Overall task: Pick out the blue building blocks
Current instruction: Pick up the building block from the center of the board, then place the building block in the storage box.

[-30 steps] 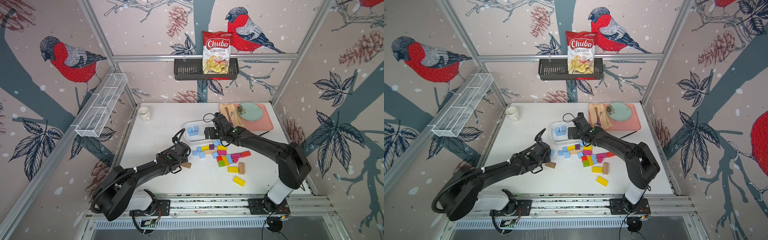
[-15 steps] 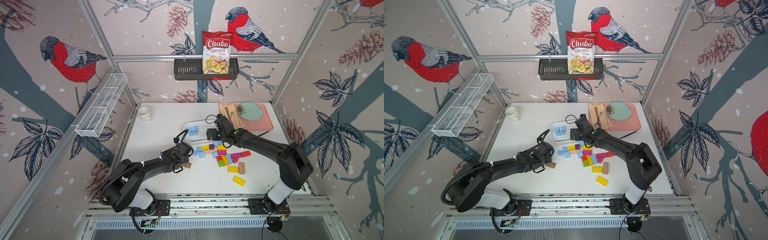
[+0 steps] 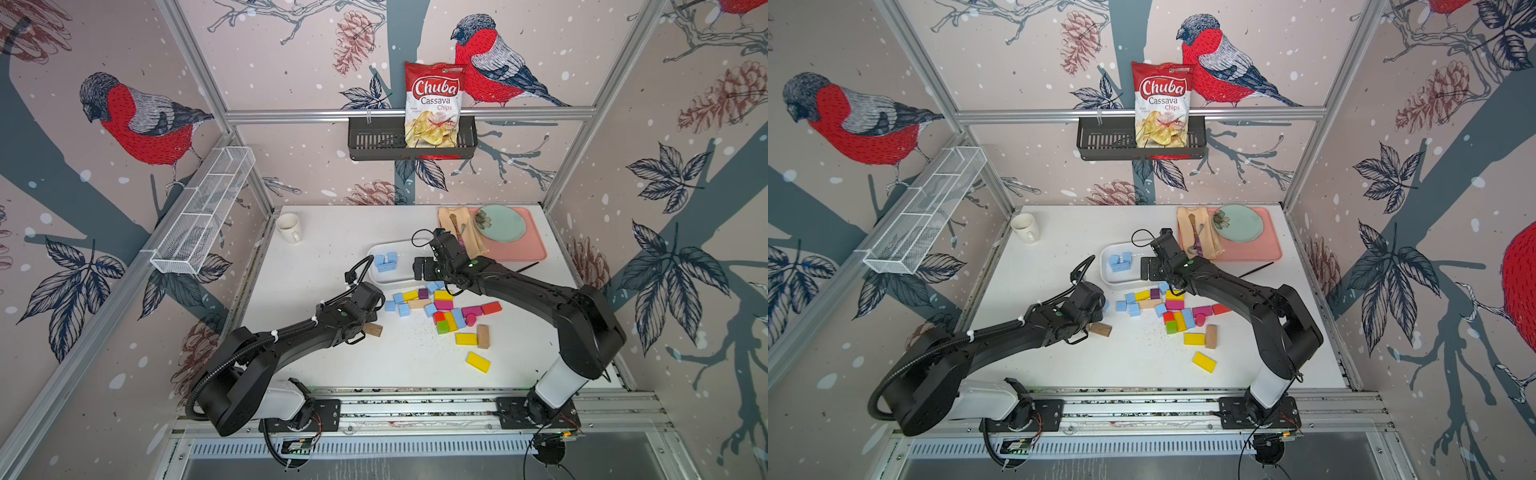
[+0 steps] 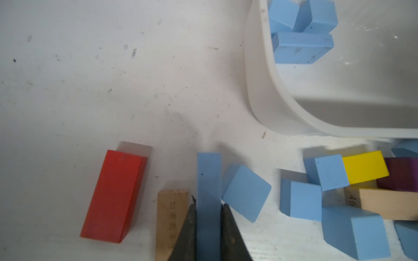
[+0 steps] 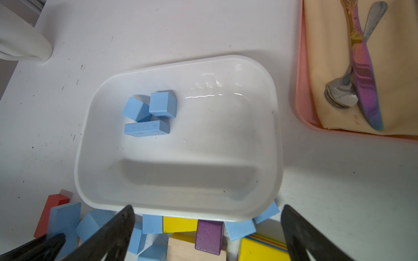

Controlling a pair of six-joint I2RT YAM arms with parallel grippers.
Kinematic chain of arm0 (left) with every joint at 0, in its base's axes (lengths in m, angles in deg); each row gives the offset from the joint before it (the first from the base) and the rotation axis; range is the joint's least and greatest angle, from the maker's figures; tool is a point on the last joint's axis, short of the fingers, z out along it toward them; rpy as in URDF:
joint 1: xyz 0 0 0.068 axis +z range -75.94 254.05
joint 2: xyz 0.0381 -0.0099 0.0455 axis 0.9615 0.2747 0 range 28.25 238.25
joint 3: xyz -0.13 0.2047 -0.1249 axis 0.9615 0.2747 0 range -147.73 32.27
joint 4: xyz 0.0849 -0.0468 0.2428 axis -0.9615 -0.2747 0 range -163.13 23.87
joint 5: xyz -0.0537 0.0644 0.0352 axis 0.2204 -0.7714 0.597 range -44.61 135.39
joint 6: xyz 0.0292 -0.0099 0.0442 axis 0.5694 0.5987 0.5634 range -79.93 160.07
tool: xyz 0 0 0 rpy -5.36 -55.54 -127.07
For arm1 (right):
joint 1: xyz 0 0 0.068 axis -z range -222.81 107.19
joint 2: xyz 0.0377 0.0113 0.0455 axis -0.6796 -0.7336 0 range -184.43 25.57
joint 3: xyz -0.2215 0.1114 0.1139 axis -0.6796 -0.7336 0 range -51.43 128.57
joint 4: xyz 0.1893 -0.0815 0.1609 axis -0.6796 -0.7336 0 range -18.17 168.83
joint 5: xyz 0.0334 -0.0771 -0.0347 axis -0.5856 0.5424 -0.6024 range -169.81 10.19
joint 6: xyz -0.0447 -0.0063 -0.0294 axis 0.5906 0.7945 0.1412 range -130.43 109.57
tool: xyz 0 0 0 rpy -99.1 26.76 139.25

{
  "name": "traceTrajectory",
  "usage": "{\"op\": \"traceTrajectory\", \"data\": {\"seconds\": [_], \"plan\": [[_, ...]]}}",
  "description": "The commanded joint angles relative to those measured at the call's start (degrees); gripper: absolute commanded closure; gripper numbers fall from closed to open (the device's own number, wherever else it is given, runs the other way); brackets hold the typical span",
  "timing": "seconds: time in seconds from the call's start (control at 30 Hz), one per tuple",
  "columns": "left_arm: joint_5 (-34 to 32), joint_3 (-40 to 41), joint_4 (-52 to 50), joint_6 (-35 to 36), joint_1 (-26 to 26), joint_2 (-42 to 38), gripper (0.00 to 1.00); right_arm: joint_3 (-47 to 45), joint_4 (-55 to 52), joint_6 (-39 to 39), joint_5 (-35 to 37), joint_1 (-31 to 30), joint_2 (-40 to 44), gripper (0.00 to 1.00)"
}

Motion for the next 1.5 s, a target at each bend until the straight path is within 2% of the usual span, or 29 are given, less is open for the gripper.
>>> {"op": "traceTrajectory", "data": {"seconds": [0.0,0.4,0.67,0.9,1.47], "plan": [[-3.27,0.23,-0.47,-0.61,-0.07,-2.7,1.0,-0.14,1.25,-0.63,-0.19,-0.01,0.2,0.0],[-8.7,-4.66,-2.19,3.87,1.15,-9.77,1.0,-1.13,1.54,-0.44,0.31,0.06,1.37,0.0],[-8.54,-9.81,0.99,7.79,2.7,-9.09,1.0,-1.96,1.56,-0.27,1.13,0.25,2.57,0.0],[-5.92,-15.73,4.75,10.19,2.83,-3.21,1.0,-3.59,0.97,-0.17,2.34,1.2,4.96,0.01],[3.2,-31.81,6.54,9.77,2.92,20.46,1.0,-12.14,1.22,-1.4,2.75,6.35,12.7,0.01]]}}
